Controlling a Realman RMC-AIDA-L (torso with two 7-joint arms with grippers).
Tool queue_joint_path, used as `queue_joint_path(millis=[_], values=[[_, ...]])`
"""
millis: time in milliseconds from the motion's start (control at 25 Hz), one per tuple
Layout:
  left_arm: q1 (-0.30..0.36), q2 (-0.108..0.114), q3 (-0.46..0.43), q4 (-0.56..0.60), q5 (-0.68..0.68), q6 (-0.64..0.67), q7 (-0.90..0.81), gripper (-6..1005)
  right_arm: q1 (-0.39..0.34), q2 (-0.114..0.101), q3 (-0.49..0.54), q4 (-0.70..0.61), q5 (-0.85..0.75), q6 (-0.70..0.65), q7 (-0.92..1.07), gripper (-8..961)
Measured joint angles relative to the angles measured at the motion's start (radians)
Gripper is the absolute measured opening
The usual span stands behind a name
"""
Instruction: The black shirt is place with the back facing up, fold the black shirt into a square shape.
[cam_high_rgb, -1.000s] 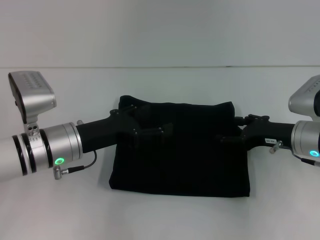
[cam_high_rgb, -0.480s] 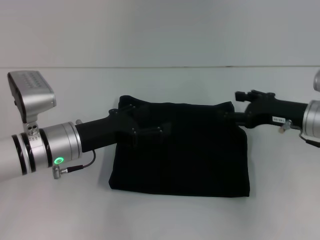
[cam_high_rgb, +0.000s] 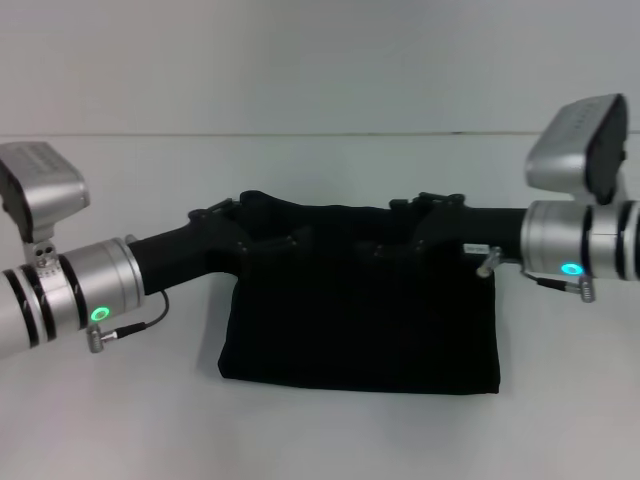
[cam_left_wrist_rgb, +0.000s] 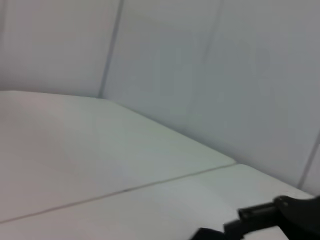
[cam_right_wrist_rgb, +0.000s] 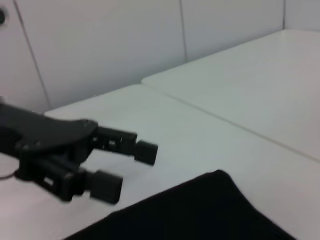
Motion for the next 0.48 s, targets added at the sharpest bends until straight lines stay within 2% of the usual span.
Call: queue_joint_path(millis=[240,480], values=[[0.016,0.008,-0.051,0.002,0.0,-0.019,0.002,866,0.04,0.002,-0.045,0.069,0.001,0.091,-0.015,941],[0.019,0.01,-0.064,0.003,0.0,-0.02,0.003,863,0.061,0.007,-0.101,0.105,0.001,0.157,-0.018,941]])
